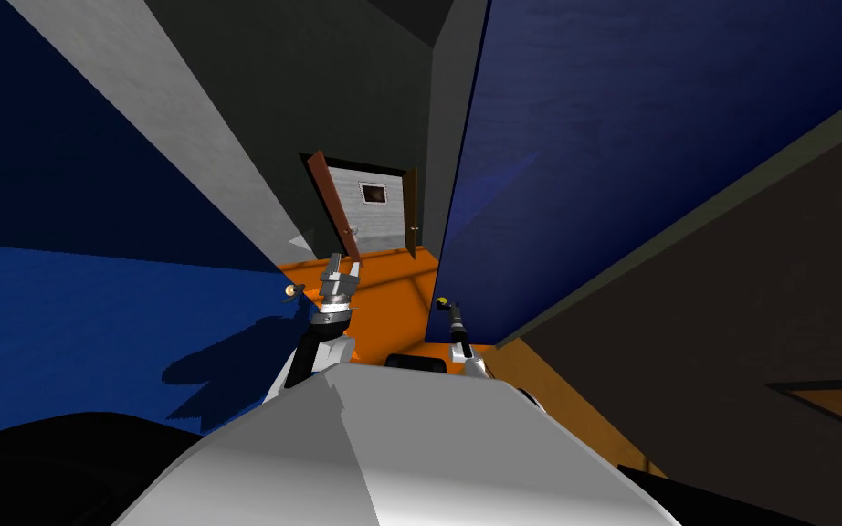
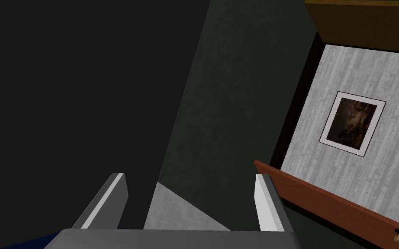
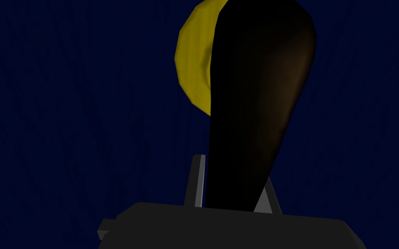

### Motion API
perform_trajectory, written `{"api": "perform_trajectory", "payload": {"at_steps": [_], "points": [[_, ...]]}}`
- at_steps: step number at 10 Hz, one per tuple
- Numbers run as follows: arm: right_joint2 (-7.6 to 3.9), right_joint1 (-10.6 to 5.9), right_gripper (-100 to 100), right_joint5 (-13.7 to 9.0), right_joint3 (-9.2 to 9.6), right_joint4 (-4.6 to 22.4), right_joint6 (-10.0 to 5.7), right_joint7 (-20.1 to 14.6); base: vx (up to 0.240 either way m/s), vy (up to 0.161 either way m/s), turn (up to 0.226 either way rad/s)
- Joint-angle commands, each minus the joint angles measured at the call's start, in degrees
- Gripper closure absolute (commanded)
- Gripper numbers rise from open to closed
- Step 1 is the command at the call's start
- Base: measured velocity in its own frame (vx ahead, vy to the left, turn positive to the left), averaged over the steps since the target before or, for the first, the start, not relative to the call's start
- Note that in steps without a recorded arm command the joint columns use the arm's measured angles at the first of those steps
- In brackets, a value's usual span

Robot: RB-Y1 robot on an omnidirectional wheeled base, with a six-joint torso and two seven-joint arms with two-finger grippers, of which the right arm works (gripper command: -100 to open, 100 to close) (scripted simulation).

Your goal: Push the door open

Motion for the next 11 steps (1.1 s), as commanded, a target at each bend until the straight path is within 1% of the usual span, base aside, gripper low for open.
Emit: {"api": "perform_trajectory", "payload": {"at_steps": [1,5,6,7,8,11], "points": [[0.29,0.19,100,-0.3,-0.68,-1.4,0.40,0.4,0.142,0.125,-0.069],[1.37,0.12,100,-1.3,-2.47,-1.4,0.55,1.0,0.157,0.097,-0.059],[0.56,0.70,100,-1.4,-2.77,-2.0,0.90,1.0,0.074,0.013,-0.037],[-0.15,0.61,100,-2.0,-3.70,-1.9,0.71,1.3,0.106,0.045,-0.046],[-0.27,0.62,100,-2.1,-3.90,-1.9,0.70,1.4,0.149,0.073,-0.051],[-0.76,0.64,100,-3.0,-5.41,-1.9,0.64,2.0,0.174,0.091,-0.043]]}}
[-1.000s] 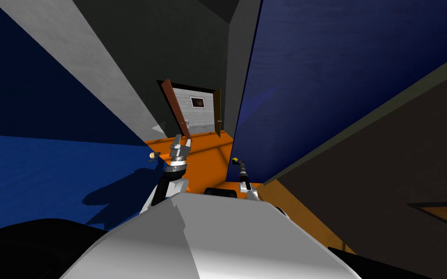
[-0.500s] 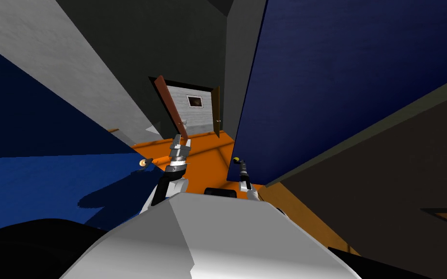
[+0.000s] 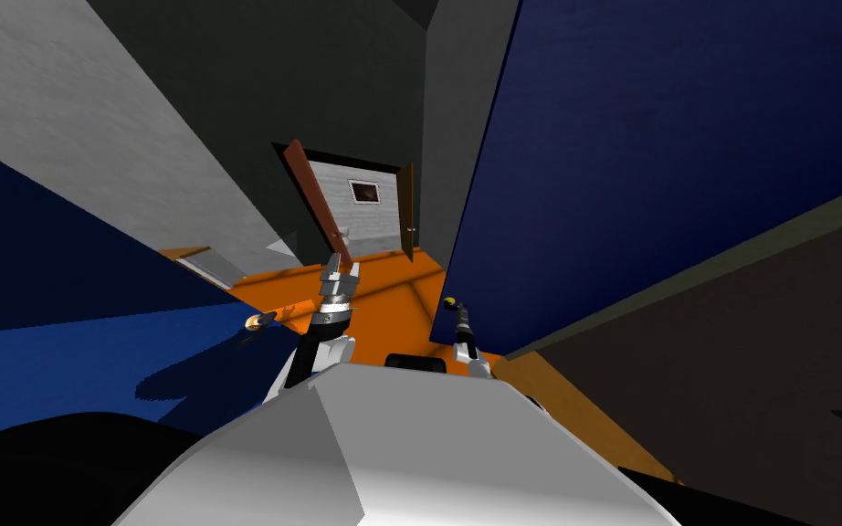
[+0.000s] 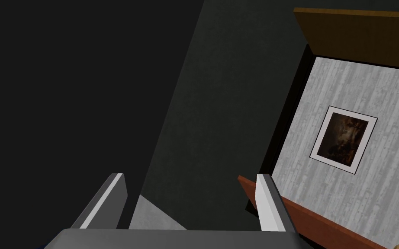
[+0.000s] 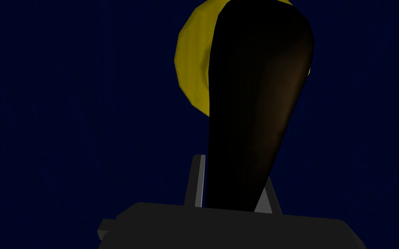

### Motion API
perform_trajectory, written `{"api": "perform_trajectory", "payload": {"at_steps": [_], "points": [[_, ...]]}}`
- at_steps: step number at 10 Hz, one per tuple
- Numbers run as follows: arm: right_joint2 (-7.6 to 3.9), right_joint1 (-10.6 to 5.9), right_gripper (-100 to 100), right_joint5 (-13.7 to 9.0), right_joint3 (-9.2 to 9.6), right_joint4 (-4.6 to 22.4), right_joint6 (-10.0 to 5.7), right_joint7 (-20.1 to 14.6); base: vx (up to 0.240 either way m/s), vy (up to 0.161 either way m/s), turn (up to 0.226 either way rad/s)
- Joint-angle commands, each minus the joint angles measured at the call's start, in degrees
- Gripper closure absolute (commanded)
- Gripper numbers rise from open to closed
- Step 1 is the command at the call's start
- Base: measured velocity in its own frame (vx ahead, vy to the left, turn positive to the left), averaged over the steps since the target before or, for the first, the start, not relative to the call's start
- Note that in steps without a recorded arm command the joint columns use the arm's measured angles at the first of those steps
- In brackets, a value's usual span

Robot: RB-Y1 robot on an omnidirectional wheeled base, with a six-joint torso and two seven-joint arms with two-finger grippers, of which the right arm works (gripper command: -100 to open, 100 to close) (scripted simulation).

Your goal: Push the door open

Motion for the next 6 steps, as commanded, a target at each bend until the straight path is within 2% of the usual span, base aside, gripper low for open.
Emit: {"api": "perform_trajectory", "payload": {"at_steps": [1,6], "points": [[-0.03,-0.64,100,-0.5,-0.84,0.3,-0.52,0.4,0.179,0.100,-0.066],[0.58,-0.60,100,-2.0,-3.17,0.3,-0.61,1.3,0.183,0.076,-0.051]]}}
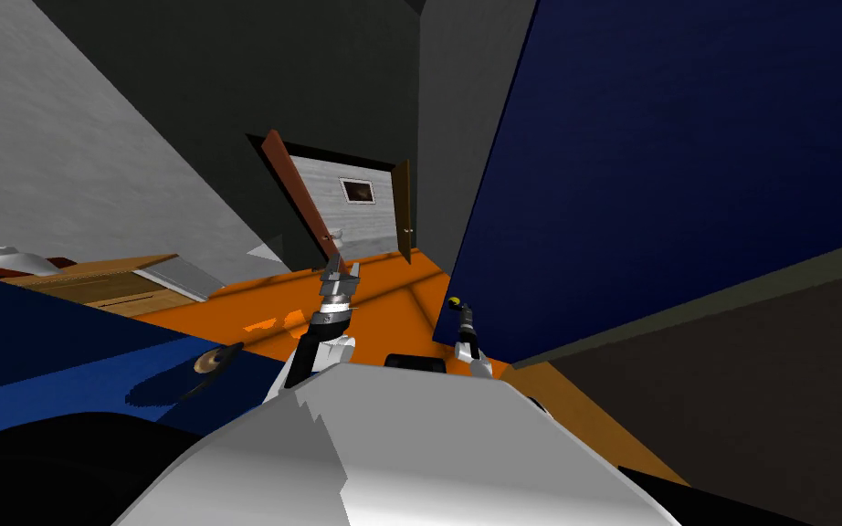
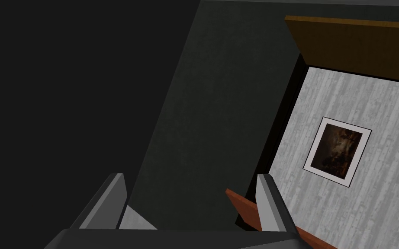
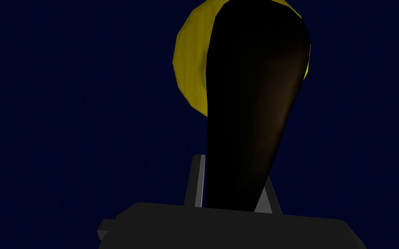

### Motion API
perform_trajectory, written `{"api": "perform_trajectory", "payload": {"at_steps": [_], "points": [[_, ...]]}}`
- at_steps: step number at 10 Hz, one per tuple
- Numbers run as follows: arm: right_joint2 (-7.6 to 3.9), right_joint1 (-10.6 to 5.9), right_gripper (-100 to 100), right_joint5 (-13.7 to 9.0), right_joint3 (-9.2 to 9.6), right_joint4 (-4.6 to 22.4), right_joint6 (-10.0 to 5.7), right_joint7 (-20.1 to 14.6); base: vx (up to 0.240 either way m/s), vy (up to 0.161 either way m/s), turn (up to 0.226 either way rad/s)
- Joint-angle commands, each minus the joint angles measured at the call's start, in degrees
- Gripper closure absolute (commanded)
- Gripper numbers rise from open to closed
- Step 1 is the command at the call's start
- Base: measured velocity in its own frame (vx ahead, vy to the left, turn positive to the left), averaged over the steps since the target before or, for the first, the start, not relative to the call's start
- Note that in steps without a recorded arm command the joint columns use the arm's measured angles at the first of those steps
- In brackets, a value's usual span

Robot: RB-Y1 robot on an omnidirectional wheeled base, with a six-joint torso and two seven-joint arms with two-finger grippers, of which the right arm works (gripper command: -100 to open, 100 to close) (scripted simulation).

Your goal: Push the door open

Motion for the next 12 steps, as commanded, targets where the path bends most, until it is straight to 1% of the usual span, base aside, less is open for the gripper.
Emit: {"api": "perform_trajectory", "payload": {"at_steps": [1,2,3,6,8,9,10,12], "points": [[0.00,0.00,100,0.0,0.00,0.0,0.00,0.0,0.070,0.005,-0.035],[-0.52,0.00,100,-0.6,-0.94,0.0,-0.10,0.3,0.131,0.031,-0.049],[-0.59,0.01,100,-0.7,-1.14,0.0,-0.12,0.4,0.165,0.056,-0.046],[-0.96,0.04,100,-1.8,-2.71,0.0,-0.20,1.0,0.170,0.060,-0.047],[-1.04,0.06,100,-2.5,-3.84,0.1,-0.26,1.5,0.200,0.062,-0.038],[-1.04,0.06,100,-2.5,-3.84,0.1,-0.26,1.5,0.143,0.049,-0.044],[-1.01,0.07,100,-3.0,-4.62,0.1,-0.30,1.8,0.155,0.031,-0.036],[-0.88,0.09,100,-3.6,-5.44,0.1,-0.34,2.1,0.175,0.056,-0.047]]}}
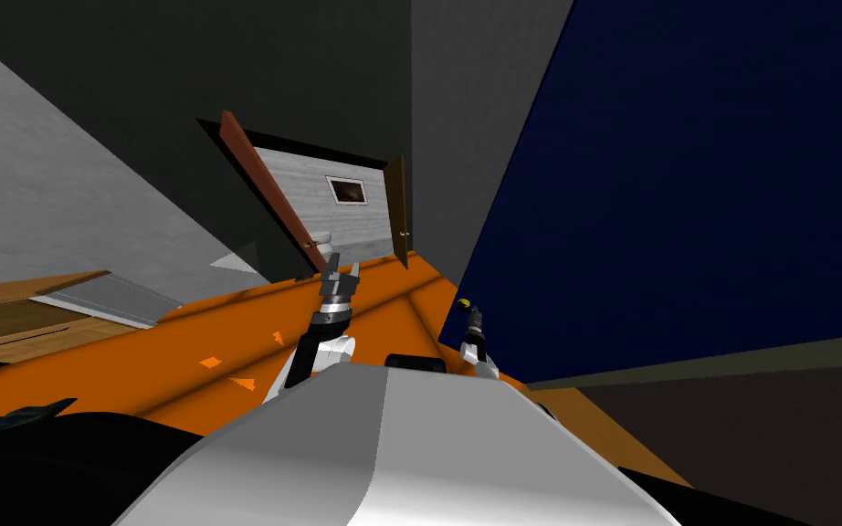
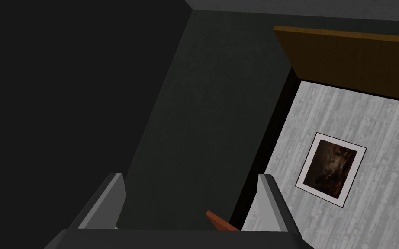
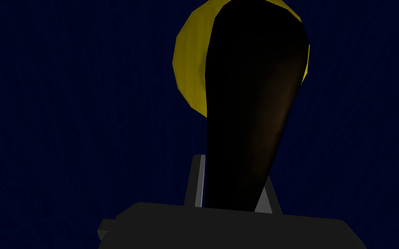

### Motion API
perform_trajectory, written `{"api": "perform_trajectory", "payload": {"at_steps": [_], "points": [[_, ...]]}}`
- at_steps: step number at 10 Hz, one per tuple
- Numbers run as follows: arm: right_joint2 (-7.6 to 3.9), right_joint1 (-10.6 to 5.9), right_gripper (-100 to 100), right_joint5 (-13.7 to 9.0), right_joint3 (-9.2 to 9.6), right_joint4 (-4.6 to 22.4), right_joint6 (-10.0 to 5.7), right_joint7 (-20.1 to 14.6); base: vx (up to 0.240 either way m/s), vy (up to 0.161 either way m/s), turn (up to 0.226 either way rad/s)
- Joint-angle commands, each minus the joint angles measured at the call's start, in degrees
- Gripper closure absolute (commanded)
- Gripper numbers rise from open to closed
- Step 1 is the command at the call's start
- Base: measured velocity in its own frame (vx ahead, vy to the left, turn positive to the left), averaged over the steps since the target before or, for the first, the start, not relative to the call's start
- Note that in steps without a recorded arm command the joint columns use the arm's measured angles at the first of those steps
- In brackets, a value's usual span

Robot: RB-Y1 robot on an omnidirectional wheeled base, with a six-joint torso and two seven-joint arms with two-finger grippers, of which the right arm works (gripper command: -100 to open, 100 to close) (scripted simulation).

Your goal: Push the door open

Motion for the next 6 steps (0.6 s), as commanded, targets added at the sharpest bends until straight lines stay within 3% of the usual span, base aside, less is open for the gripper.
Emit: {"api": "perform_trajectory", "payload": {"at_steps": [1,3,6], "points": [[0.61,-0.30,100,-0.2,-0.24,-0.3,-0.04,0.3,0.169,0.065,-0.047],[-0.47,0.15,100,-0.9,-1.42,0.0,-0.29,0.4,0.101,0.010,-0.053],[-0.71,0.16,100,-1.9,-2.79,0.1,-0.38,1.0,0.188,0.032,-0.042]]}}
